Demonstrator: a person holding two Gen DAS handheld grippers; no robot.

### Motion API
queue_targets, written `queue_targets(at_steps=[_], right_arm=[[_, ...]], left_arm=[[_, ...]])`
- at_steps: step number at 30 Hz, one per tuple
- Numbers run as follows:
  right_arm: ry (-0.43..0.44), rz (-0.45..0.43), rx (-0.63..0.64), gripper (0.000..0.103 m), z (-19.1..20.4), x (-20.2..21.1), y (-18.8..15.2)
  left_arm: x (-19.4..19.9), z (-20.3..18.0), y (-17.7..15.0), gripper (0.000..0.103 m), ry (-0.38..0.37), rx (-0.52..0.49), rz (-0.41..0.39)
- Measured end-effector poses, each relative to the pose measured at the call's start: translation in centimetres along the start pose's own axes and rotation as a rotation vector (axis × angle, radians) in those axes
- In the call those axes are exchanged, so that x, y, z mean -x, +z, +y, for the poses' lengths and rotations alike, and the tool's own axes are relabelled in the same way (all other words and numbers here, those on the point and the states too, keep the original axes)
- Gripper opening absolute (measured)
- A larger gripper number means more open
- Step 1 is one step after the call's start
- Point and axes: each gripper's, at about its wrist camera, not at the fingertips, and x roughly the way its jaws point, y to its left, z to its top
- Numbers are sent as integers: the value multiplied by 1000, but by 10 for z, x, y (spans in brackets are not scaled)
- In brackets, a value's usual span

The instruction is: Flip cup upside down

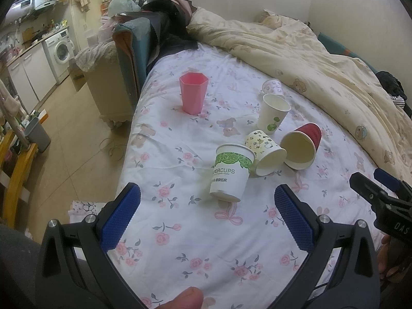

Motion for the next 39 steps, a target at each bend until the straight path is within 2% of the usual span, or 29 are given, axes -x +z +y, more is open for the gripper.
queue_targets(at_steps=[14,25,32,39], right_arm=[[1,2,-3,101,-1,0,0],[-5,3,-11,101,-1,0,0],[-5,15,-52,101,-20,-3,21],[-34,31,-94,101,-49,-26,58]], left_arm=[[0,0,0,103,-1,0,-1],[0,-1,7,103,-35,9,11],[-6,-8,40,103,-26,2,8],[-34,-36,72,103,-54,-72,18]])
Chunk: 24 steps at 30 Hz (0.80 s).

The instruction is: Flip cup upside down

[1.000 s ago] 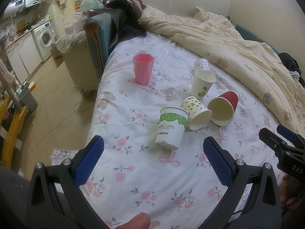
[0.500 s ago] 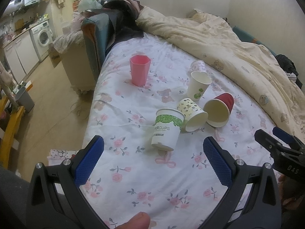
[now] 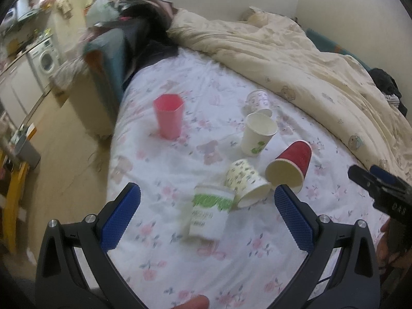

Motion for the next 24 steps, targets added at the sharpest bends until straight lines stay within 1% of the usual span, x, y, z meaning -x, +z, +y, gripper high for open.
queue_targets(at_steps=[3,8,10,12,17,23,24], right_arm=[[-12,4,-10,101,-10,-10,13],[-21,15,-31,101,-24,-31,31],[-18,21,-34,101,-28,-39,37],[-25,27,-26,101,-30,-46,40],[-17,39,-45,101,-38,-58,39],[-75,14,-38,101,-47,-70,51],[-76,13,-55,101,-52,-72,52]], left_arm=[[-16,-13,14,103,-13,-31,8],[-48,-33,34,103,-47,-44,35],[-66,-41,40,103,-78,-40,65],[-83,-51,45,103,-92,-40,84],[-121,-77,56,102,-91,-78,101],[-163,-94,66,102,-80,-73,142],[-168,-95,67,102,-79,-76,144]])
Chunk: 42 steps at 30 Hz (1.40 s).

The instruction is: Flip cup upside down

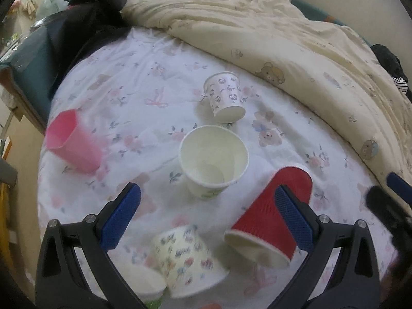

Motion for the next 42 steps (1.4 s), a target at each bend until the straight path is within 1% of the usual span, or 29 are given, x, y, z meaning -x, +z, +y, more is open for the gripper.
queue_targets(at_steps=[3,5,7,8,9,10,12,18,23,27,32,35,37,42], right_arm=[[-4,4,-50,101,-11,-1,3],[0,3,-65,101,-16,-1,5],[0,4,-64,101,-17,-1,5],[4,7,-68,101,-18,-1,5],[13,9,-74,101,-19,-2,5],[17,13,-76,101,-19,-2,6],[19,15,-70,101,-18,-3,6],[31,5,-77,101,-16,1,8],[40,-14,-75,101,-13,8,7],[51,-27,-63,101,-6,18,6],[57,-41,-26,101,8,41,0],[88,-32,-33,101,14,58,-6],[117,-28,-41,101,18,73,-15],[126,-17,-28,101,25,100,-38]], left_arm=[[-19,-5,7,102,19,-16,14],[-31,-6,10,100,23,-15,28],[-44,-7,12,92,35,-13,43],[-47,-7,12,90,37,-8,51],[-50,-7,13,85,31,-2,57],[-52,-8,14,75,22,2,61],[-53,-9,16,65,21,-7,62],[-35,-13,15,62,9,-45,31],[0,-4,16,62,1,-12,9],[33,5,9,62,14,8,-24],[70,20,-8,62,10,52,-23],[92,24,-22,62,5,56,-28],[105,27,-34,62,-5,71,-26],[131,31,-63,62,-29,88,-27]])
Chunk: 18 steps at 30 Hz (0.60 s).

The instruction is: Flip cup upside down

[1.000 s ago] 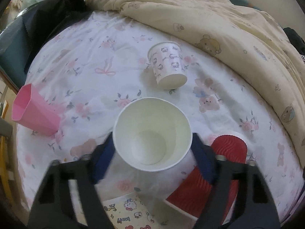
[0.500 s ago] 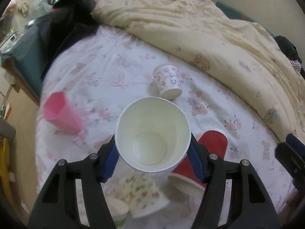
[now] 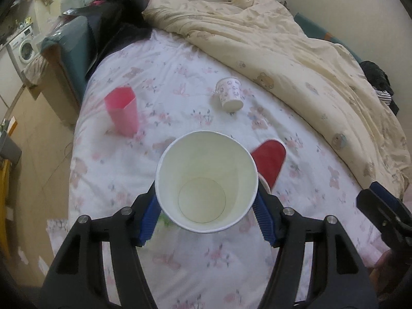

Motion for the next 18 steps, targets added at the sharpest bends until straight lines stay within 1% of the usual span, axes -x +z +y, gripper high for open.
queue_targets(at_steps=[2,6,9,11,13,15,18], right_arm=[[-5,8,7,101,2,9,-12],[-13,22,13,101,1,24,-37],[-8,5,13,101,-4,33,-56],[17,-7,18,101,-9,35,-71],[16,9,-7,101,-16,33,-79],[17,12,-38,101,-23,33,-82],[7,0,-37,101,-29,37,-83]], left_arm=[[12,1,-14,62,-1,-3,-10],[21,4,-38,62,-19,22,4],[25,4,-55,62,-33,46,-2],[22,1,-63,62,-27,31,10],[17,0,-71,62,-18,33,25],[8,0,-81,62,-11,41,54],[-6,-1,-96,62,-9,54,98]])
